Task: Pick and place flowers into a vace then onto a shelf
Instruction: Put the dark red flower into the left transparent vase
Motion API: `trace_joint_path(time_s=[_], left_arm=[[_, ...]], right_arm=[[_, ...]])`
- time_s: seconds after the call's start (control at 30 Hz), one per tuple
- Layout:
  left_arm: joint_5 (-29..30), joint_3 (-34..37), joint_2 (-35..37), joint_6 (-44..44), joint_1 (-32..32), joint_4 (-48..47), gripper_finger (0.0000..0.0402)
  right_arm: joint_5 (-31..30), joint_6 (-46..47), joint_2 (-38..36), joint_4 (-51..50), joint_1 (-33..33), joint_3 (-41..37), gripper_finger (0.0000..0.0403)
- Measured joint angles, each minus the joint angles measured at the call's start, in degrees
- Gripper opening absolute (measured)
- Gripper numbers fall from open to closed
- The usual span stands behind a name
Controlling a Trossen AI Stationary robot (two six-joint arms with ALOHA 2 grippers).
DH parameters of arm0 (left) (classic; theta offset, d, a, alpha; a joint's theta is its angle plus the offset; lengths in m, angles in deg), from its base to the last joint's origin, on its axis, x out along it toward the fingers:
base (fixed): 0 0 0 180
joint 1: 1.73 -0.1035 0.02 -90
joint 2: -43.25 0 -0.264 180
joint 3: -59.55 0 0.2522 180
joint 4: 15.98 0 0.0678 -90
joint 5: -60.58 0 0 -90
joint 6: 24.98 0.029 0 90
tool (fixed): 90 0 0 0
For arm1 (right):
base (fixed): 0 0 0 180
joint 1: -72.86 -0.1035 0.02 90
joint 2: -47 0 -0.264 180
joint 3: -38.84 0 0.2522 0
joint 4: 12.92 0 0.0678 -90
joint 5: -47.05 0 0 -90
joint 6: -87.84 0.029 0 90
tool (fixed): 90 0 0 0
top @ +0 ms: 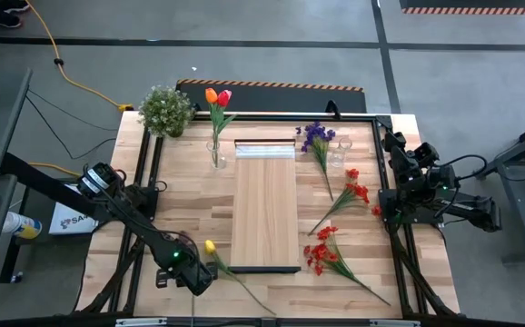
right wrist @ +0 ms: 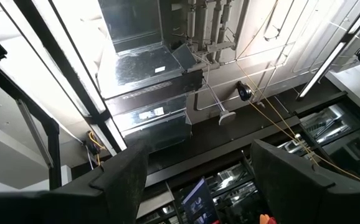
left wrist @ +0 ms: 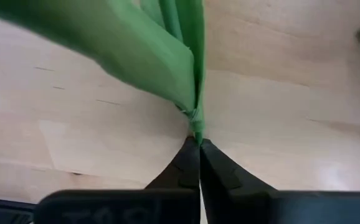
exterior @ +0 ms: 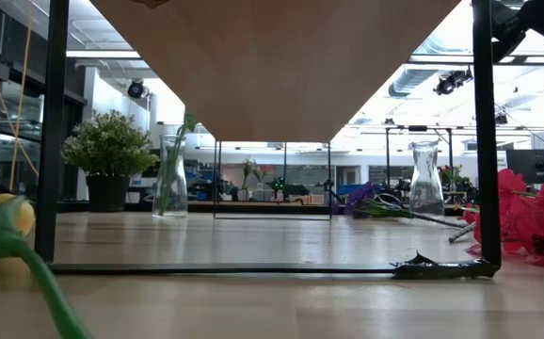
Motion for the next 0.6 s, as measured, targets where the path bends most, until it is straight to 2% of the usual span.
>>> trace_joint_path(time_s=[0.1,0.43,0.6], left_arm=[[-0.01,0.0,0.0,0.0,0.0,-0.21,0.0018],[1.2,-0.29,0.0,-0.04,0.0,-0.85,0.0018],[2.21,-4.64,-0.42,0.0,0.07,-9.76,0.0018]], right_arm=[[0.0,0.0,0.0,0.0,-0.01,-0.02,0.0271],[-0.02,0.0,0.0,0.0,-0.02,-0.02,0.0271],[-0.02,0.0,0.0,0.02,-0.02,0.0,0.0272]])
